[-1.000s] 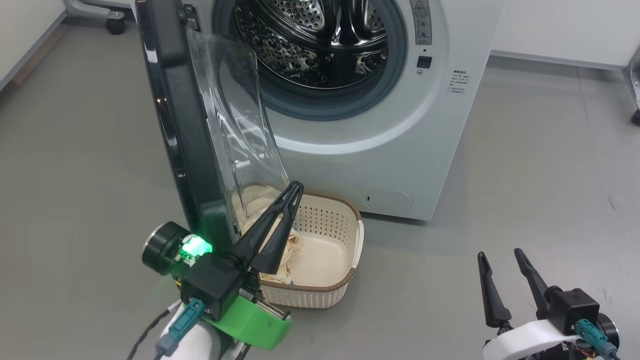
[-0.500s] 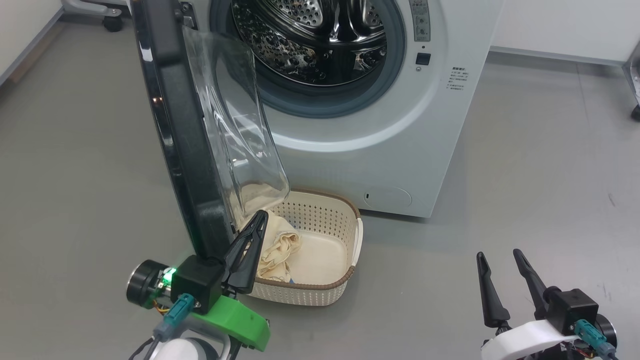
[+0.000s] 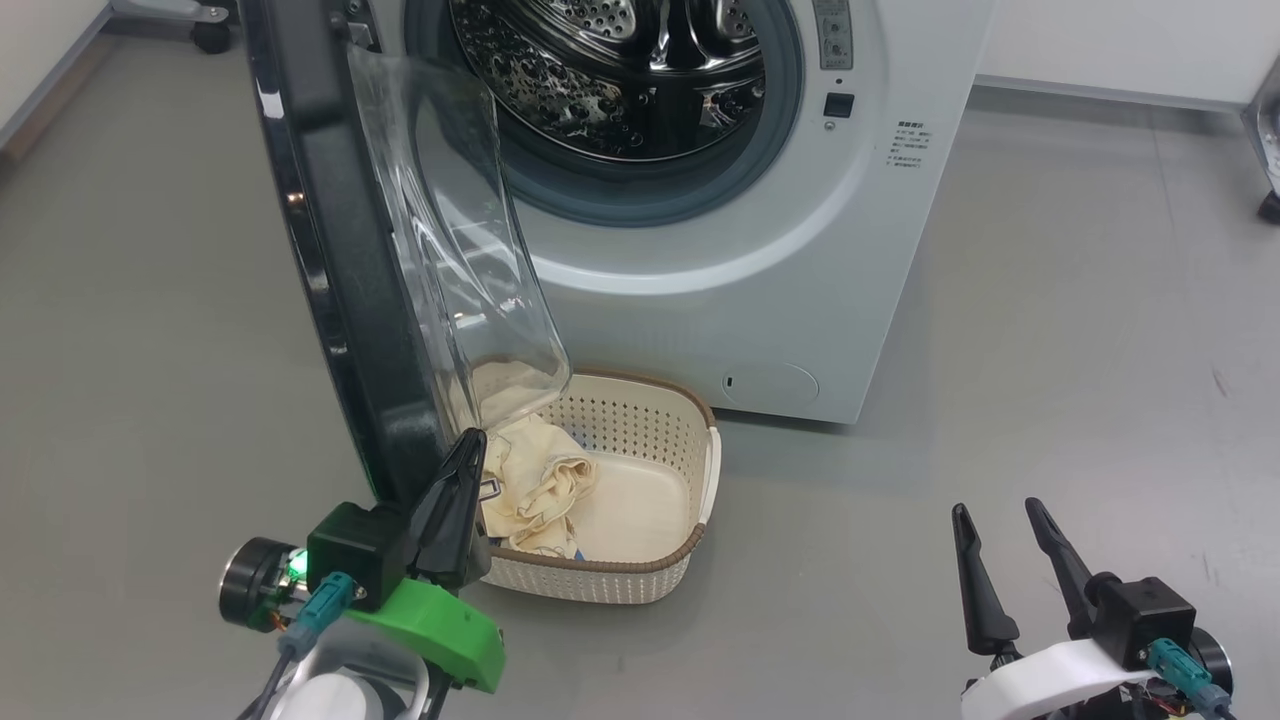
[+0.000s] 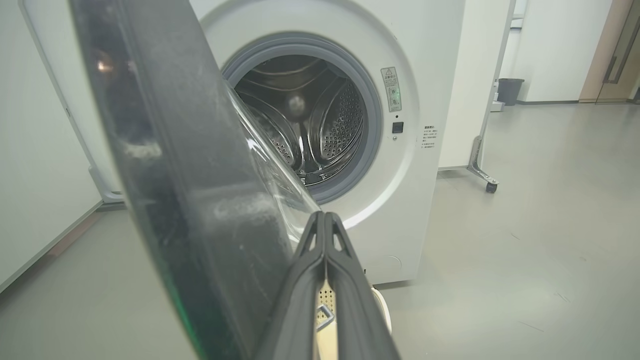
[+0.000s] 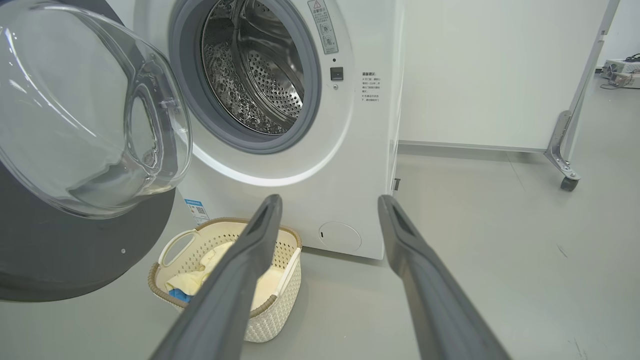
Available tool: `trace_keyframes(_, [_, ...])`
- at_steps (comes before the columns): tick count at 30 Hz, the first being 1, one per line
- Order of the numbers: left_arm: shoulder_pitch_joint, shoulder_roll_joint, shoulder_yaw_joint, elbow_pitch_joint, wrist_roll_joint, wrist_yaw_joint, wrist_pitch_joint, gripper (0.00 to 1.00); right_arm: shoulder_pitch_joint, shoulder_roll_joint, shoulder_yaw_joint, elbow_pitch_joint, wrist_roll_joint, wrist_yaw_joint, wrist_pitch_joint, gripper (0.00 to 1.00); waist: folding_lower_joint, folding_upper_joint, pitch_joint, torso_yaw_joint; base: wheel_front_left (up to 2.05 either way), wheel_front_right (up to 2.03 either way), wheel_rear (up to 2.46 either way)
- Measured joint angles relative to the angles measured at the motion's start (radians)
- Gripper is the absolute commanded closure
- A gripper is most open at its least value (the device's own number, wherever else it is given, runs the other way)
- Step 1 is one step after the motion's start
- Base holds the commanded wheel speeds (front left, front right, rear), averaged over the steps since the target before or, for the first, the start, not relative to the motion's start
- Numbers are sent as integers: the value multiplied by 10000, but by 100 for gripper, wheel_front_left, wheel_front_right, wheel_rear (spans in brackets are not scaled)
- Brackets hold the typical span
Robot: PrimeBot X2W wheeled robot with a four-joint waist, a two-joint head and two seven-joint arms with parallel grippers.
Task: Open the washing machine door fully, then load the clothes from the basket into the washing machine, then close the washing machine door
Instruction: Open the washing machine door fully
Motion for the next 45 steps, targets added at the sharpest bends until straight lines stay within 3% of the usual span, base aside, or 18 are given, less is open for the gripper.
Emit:
trace_keyframes(27, [447,-40,800,596,-244,700,-506,100,-5,48,-301,65,-219,167,0,0,0,0,71,118,0,0,0])
trace_keyframes(45, [555,330,2479,957,-439,1152,-949,100,-38,67,-307,48,-345,293,0,0,0,0,371,333,0,0,0])
